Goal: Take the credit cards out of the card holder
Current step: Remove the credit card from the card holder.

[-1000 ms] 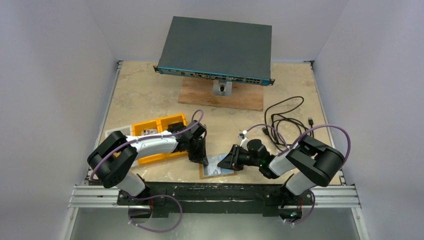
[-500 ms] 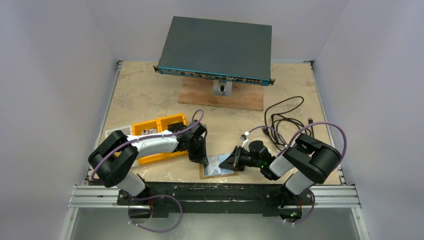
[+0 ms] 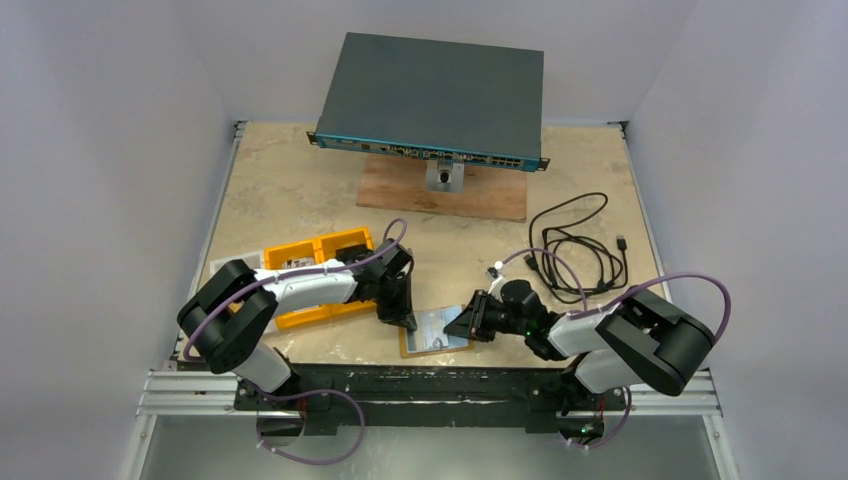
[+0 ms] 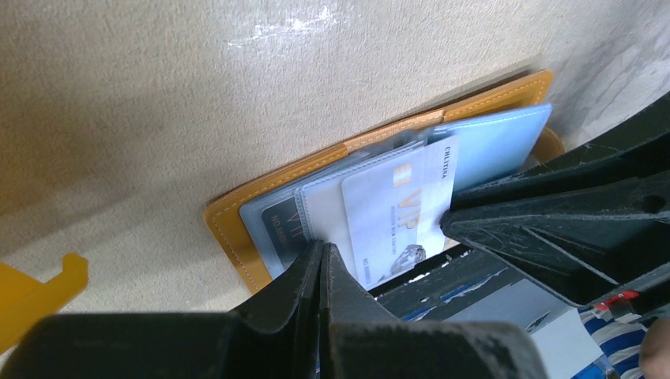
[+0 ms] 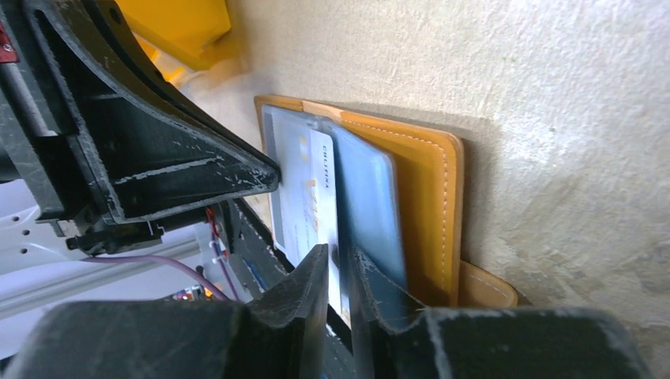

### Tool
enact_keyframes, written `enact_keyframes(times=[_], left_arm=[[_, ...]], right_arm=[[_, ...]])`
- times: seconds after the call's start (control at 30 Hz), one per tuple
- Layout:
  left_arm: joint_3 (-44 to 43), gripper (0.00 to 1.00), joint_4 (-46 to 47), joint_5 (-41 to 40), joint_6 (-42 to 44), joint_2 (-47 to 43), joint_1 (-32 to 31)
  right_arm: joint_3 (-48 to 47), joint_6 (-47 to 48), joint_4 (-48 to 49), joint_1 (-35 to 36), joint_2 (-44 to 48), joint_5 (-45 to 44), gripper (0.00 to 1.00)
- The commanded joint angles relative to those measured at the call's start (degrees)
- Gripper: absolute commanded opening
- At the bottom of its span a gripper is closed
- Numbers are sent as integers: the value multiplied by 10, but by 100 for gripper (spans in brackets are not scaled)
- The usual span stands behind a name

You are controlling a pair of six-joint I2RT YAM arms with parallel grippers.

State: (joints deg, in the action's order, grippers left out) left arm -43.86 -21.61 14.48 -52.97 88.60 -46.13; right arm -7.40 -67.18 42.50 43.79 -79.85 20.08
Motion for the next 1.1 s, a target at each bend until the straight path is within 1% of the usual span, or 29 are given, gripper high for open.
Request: enact_keyframes(times=[0.0,0.07,0.23,0.33,0.47,0.53,0.6,0.83,1.07], left_arm=[[7,0,-39,-50,21,23,4],[6,0,-38,-48,21,26,5],[5,0,-36,-46,22,26,5],[5,0,-35,-44,21,26,5],[5,0,-37,-46,22,25,5],[6,0,-40,-49,22,24,4],[8,0,-42,-52,22,21,5],[7,0,-46,-52,24,13,5],[0,0,-43,-46,28,1,5]], right_arm=[[-17,30,-14,-3,-10,-6,21],[-20,29,3,-3,-30,1,26],[-21,20,49,-3,-74,16,27],[-18,13,69,-4,-92,19,21],[-12,10,65,-5,-91,13,10],[-10,17,45,-8,-75,7,5],[-5,23,21,-12,-53,-4,3],[-2,39,-102,-17,45,-46,0],[-26,59,-246,-17,158,-85,0]])
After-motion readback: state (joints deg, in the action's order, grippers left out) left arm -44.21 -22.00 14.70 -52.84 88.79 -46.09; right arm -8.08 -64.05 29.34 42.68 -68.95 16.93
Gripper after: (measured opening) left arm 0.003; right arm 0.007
